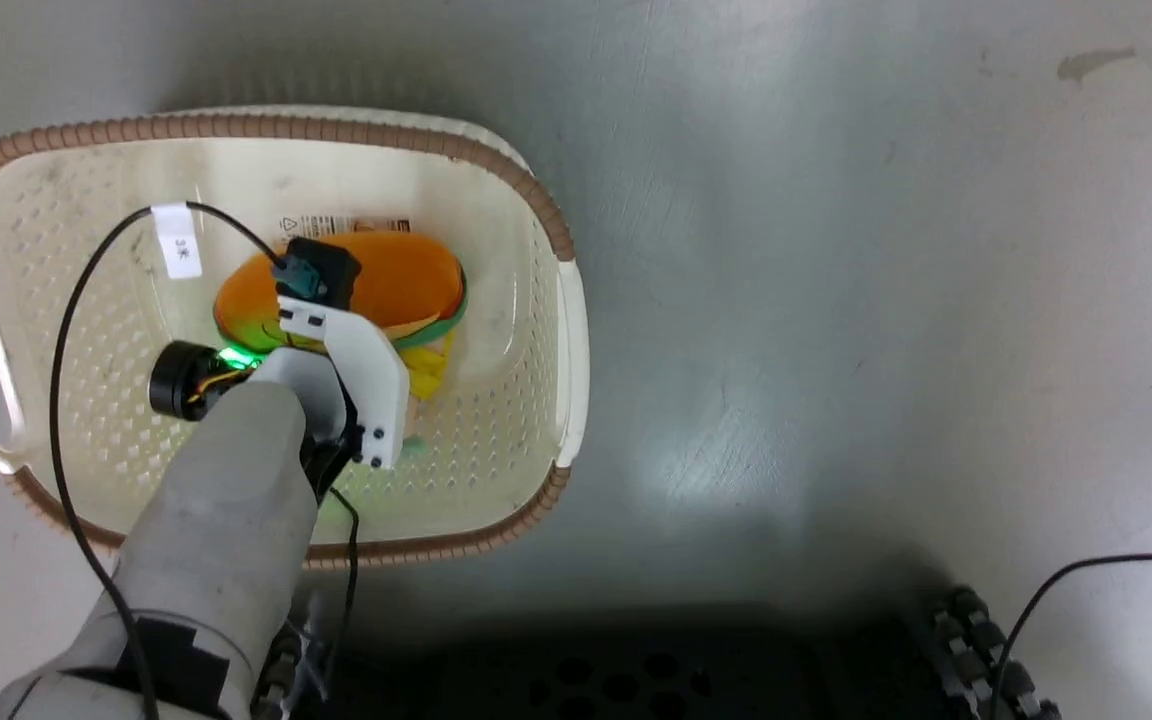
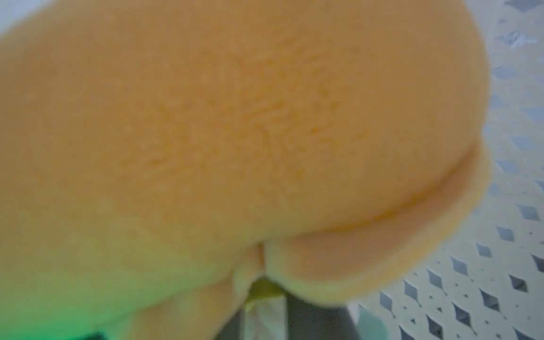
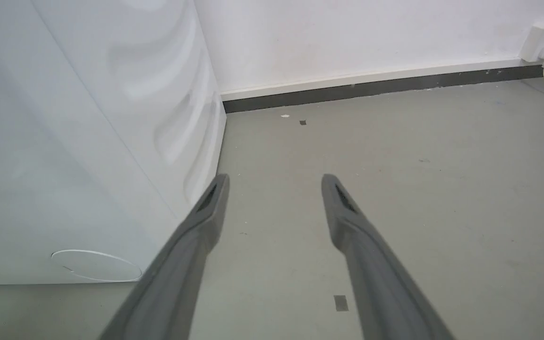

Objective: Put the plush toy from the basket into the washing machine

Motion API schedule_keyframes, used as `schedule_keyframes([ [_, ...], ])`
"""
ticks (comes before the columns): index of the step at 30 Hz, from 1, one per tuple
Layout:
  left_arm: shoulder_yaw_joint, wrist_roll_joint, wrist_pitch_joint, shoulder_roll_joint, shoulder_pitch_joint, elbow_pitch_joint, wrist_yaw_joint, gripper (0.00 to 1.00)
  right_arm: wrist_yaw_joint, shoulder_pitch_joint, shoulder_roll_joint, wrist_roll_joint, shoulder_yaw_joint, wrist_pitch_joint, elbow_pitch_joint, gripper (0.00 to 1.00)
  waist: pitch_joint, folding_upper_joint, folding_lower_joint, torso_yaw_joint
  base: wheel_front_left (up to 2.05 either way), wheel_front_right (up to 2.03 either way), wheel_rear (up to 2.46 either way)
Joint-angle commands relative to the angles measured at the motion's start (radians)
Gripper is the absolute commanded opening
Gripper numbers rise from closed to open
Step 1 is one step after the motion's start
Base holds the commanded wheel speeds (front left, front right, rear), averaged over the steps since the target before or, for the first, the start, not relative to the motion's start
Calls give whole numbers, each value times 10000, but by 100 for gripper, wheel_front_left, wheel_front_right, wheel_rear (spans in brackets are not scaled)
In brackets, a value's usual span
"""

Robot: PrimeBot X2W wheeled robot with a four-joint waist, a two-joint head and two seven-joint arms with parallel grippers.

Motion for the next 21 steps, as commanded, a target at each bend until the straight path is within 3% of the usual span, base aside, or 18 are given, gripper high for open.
schedule_keyframes([
  [1,-51,-14,-126,100,20,266,90,0,6,-182,-4,21,-27,-45,48,100,-250,0,5,39,0,0,0],
  [10,-244,-100,-1111,-13,366,266,24,0,6,68,-4,-179,81,-45,767,100,-1551,0,5,193,0,0,0],
  [21,-625,-552,-2446,-299,1905,261,-38,0,6,1027,-4,-272,389,-45,1857,100,-4550,0,5,385,0,0,0],
])
